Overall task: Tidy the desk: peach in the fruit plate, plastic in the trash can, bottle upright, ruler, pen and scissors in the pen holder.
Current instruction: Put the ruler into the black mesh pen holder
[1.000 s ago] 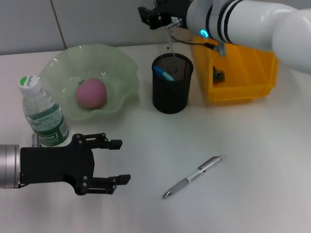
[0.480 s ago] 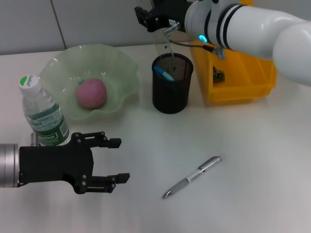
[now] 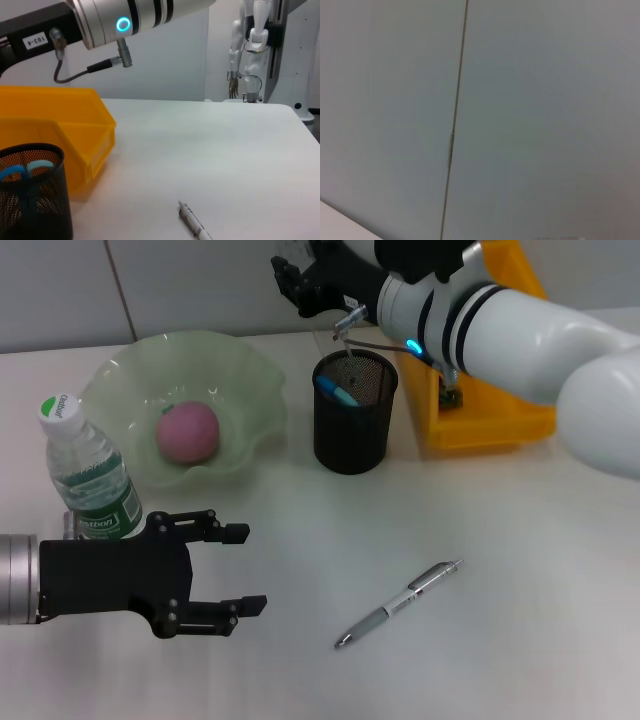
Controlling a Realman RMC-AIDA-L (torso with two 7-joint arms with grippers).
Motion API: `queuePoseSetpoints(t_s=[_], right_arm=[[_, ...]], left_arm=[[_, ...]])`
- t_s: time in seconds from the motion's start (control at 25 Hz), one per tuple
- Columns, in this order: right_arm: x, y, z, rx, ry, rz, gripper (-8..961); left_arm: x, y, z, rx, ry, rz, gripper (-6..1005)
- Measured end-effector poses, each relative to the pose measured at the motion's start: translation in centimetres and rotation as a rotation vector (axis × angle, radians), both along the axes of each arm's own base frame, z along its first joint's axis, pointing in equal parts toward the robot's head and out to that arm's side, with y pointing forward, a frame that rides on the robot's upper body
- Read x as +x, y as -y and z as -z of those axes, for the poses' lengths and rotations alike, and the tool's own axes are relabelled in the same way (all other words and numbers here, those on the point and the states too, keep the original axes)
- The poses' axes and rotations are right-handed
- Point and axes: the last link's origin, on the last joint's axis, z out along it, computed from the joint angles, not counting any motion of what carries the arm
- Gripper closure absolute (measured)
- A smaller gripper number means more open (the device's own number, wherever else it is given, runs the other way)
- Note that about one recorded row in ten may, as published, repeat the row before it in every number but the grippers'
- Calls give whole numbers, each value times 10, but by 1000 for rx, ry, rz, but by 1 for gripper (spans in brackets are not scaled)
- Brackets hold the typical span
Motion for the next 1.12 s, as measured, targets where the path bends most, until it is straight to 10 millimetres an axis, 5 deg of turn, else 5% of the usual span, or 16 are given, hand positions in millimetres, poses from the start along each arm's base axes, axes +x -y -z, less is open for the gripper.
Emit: queuePoseSetpoints(t_s=[1.12], right_arm=[[25,15,1,59,-33,9,517]], left_arm=[[2,-3,0,7,0,13,213]])
